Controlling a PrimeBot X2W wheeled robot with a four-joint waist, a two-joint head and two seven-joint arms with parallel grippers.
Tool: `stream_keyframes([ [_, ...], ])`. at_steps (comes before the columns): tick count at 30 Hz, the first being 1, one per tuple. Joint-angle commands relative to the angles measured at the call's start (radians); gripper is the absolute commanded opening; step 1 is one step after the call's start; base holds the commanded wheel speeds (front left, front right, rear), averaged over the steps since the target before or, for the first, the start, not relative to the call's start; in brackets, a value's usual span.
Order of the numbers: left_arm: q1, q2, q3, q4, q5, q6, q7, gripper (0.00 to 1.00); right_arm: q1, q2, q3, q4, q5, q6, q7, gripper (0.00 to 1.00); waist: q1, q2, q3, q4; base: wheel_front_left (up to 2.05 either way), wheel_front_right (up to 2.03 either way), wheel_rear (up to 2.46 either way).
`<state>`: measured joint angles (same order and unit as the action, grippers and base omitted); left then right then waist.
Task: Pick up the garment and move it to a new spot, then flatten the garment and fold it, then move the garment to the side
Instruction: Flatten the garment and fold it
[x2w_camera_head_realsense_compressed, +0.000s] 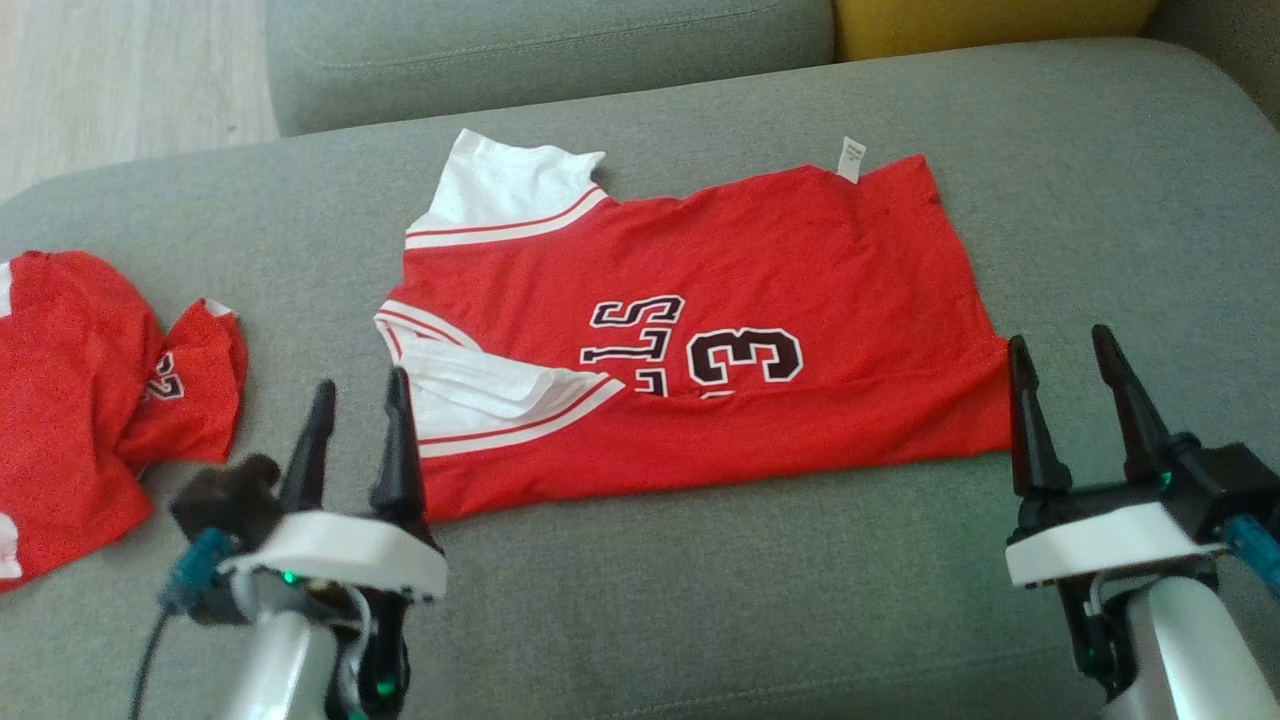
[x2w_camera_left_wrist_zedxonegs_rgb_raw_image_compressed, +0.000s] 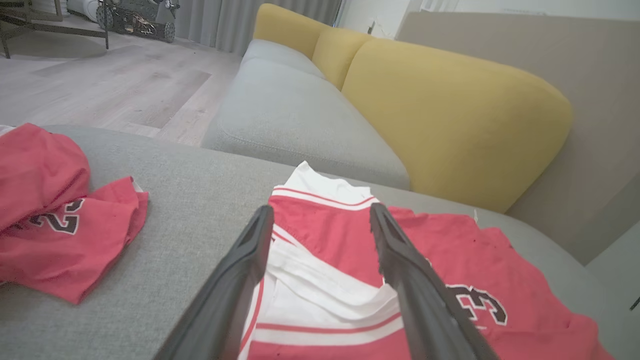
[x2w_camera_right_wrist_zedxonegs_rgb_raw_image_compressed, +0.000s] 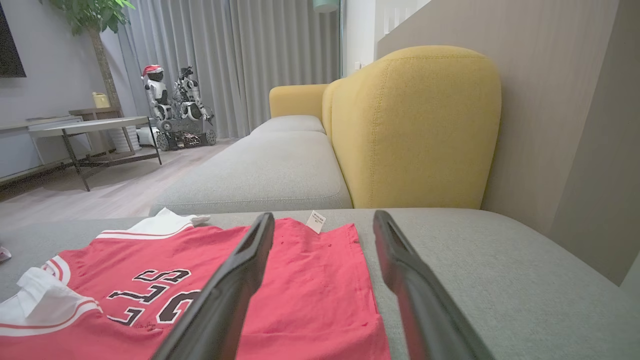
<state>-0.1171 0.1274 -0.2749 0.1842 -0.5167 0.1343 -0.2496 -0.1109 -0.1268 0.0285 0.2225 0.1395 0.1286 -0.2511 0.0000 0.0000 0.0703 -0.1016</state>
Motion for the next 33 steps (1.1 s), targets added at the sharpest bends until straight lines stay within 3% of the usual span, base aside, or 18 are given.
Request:
stream_keyframes([
  [1, -0.021, -0.002, 0.041, -0.015, 0.035, -0.010, -0.012, 1.00, -0.010, 0.002, 0.020, -0.043, -0.014, 0.002, -0.011, 1.00, 0.0000, 0.0000, -0.001, -0.006, 0.00, 0.00, 0.00],
  [8, -0.028, -0.039, 0.063, 0.081, 0.143, -0.042, -0.012, 1.00, 0.008, 0.026, 0.001, -0.063, -0.031, 0.002, -0.011, 1.00, 0.0000, 0.0000, 0.002, -0.024, 0.00, 0.00, 0.00],
  [13, -0.074, -0.030, 0.044, 0.246, 0.202, -0.003, 0.006, 1.00, 0.000, 0.030, 0.003, -0.068, -0.032, 0.002, -0.009, 1.00, 0.0000, 0.0000, 0.018, -0.044, 0.00, 0.00, 0.00],
  [18, -0.133, -0.016, 0.049, 0.387, 0.238, 0.073, 0.048, 1.00, -0.003, 0.036, 0.007, -0.069, -0.030, 0.002, -0.009, 1.00, 0.0000, 0.0000, 0.038, -0.067, 0.00, 0.00, 0.00],
  [25, -0.175, -0.006, 0.018, 0.520, 0.257, 0.083, 0.132, 1.00, -0.011, 0.042, -0.007, -0.068, -0.028, 0.002, -0.010, 1.00, 0.0000, 0.0000, 0.051, -0.085, 0.00, 0.00, 0.00],
  [26, -0.178, -0.006, 0.013, 0.531, 0.260, 0.080, 0.138, 0.83, -0.012, 0.043, -0.011, -0.066, -0.028, 0.002, -0.010, 1.00, 0.0000, 0.0000, 0.051, -0.086, 0.00, 0.00, 0.00],
  [27, -0.180, -0.006, 0.007, 0.540, 0.259, 0.074, 0.145, 0.23, -0.013, 0.043, -0.014, -0.065, -0.029, 0.002, -0.010, 1.00, 0.0000, 0.0000, 0.050, -0.087, 0.00, 0.00, 0.00],
  [28, -0.183, -0.007, 0.004, 0.546, 0.257, 0.067, 0.148, 0.00, -0.014, 0.044, -0.018, -0.063, -0.030, 0.002, -0.010, 1.00, 0.0000, 0.0000, 0.049, -0.087, 0.00, 0.00, 0.00],
  [33, -0.194, -0.013, 0.002, 0.543, 0.247, 0.055, 0.120, 0.00, -0.019, 0.048, -0.034, -0.037, -0.030, 0.002, 0.003, 1.00, 0.0000, 0.0000, 0.046, -0.078, 0.00, 0.00, 0.00],
])
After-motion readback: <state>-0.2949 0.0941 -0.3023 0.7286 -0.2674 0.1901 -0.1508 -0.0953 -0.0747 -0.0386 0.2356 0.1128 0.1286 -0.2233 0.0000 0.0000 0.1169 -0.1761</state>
